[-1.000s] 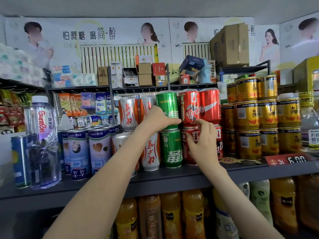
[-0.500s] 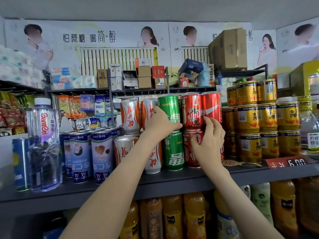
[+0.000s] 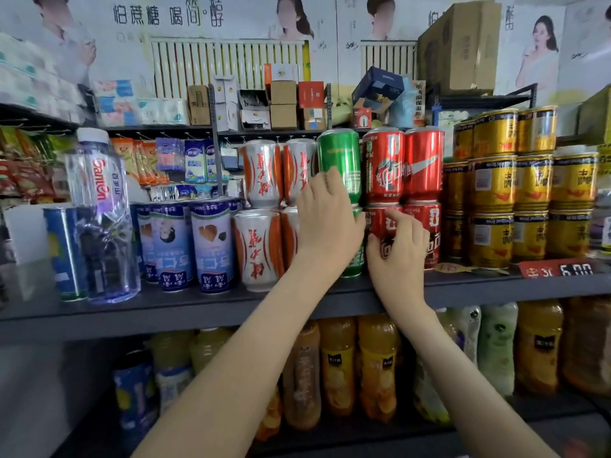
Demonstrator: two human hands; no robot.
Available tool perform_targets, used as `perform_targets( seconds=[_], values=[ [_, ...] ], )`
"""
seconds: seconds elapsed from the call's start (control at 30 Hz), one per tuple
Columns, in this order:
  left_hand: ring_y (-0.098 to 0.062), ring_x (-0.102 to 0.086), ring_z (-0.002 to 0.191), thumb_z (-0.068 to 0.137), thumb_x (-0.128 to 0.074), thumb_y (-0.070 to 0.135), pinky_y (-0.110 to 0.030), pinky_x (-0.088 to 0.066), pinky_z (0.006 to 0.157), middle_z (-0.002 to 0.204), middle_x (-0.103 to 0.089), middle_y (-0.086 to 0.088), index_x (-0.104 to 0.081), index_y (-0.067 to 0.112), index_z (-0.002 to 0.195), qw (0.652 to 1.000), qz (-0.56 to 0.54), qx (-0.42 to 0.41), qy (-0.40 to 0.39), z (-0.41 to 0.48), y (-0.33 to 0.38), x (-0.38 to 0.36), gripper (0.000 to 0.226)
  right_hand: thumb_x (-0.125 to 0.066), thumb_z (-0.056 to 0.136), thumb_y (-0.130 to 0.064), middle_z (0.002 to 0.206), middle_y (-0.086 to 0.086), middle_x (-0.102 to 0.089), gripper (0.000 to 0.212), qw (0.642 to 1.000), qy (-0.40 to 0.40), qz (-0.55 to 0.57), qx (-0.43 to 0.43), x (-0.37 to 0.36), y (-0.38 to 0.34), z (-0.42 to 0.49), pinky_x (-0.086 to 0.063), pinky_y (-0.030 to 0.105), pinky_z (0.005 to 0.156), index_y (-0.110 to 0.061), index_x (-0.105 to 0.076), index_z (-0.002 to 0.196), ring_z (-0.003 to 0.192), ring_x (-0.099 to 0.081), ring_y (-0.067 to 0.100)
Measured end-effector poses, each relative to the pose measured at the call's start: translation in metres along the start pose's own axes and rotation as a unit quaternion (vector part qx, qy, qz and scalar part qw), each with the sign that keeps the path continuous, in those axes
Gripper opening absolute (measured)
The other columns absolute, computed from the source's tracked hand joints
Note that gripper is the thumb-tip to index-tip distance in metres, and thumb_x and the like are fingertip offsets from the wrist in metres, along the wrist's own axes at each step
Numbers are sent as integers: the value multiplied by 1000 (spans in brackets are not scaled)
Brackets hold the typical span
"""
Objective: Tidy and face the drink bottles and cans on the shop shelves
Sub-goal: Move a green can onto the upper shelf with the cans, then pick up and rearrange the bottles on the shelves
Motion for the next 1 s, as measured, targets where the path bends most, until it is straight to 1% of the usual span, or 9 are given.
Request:
perform_targets(
  seconds=[0.1,0.2,0.3,0.4,0.47,0.57,0.73,0.83,1.0],
  values=[
    [-23,-38,126,86,-61,27,-29,-28,105,135,-43,-10,-36,6,135,999,-48,-15,17,-20,-8,15,59,-61,84,-2,113,12,-53,37,1000,-8,22,4,2,-18,-15,-30,24,94,-3,-52,119,108,-42,20],
    [-20,-43,120,88,-59,24,-22,-27,98,129,-48,-9,-44,7,129,996,-49,0,74,-41,-37,47,48,-61,85,-1,115,10,-52,36,998,-34,52,-2,-3,-41,-29,-24,13,95,-3,-51,120,109,-37,11],
    [-19,-43,116,88,-59,21,-23,-32,99,124,-49,-8,-47,7,125,986,-26,42,159,-60,-85,88,42,-61,86,-3,112,0,-46,34,994,-50,94,-5,-14,-67,-42,-20,1,94,-4,-52,119,107,-34,2],
    [-20,-39,112,87,-58,18,-24,-30,95,119,-47,-12,-47,5,122,965,10,131,227,-75,-140,126,39,-61,86,-3,110,-3,-44,34,990,-69,125,-3,-29,-94,-53,-22,2,93,-3,-52,119,106,-37,7],
    [-21,-34,114,85,-61,19,-29,-29,96,121,-44,-12,-42,5,125,950,11,222,219,-81,-174,142,46,-62,85,-2,109,-2,-45,35,986,-81,143,-4,-40,-113,-60,-25,6,91,-4,-53,118,105,-38,7],
    [-26,-34,117,82,-65,24,-24,-22,93,125,-43,-14,-38,2,128,942,29,294,161,-87,-212,153,57,-60,86,-4,107,-2,-47,31,980,-92,174,10,-54,-140,-71,-28,6,90,-5,-53,116,102,-39,4],
    [-30,-37,121,81,-67,39,-36,-33,98,127,-42,-13,-36,1,129,944,17,327,32,-87,-236,147,68,-62,86,-2,107,-2,-50,31,976,-111,186,25,-69,-169,-83,-35,19,91,-7,-55,116,103,-40,3],
    [-32,-38,121,83,-65,40,-38,-34,98,129,-40,-16,-36,-1,129,941,41,335,28,-82,-238,144,69,-62,86,0,107,-6,-48,31,974,-113,194,22,-72,-178,-87,-38,22,90,-9,-55,115,102,-41,0],
    [-28,-41,118,83,-66,35,-33,-33,96,124,-44,-13,-41,0,126,946,23,318,58,-83,-239,145,60,-61,87,-1,106,-6,-49,30,970,-139,198,29,-78,-189,-96,-38,17,89,-10,-55,115,101,-46,5]
  ],
)
Point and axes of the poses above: each hand's wrist, its own z-axis towards the middle knuckle, its own x-axis out of the back of the hand, y = z × x, the point moved 1 cm from there along z, towards the middle knuckle
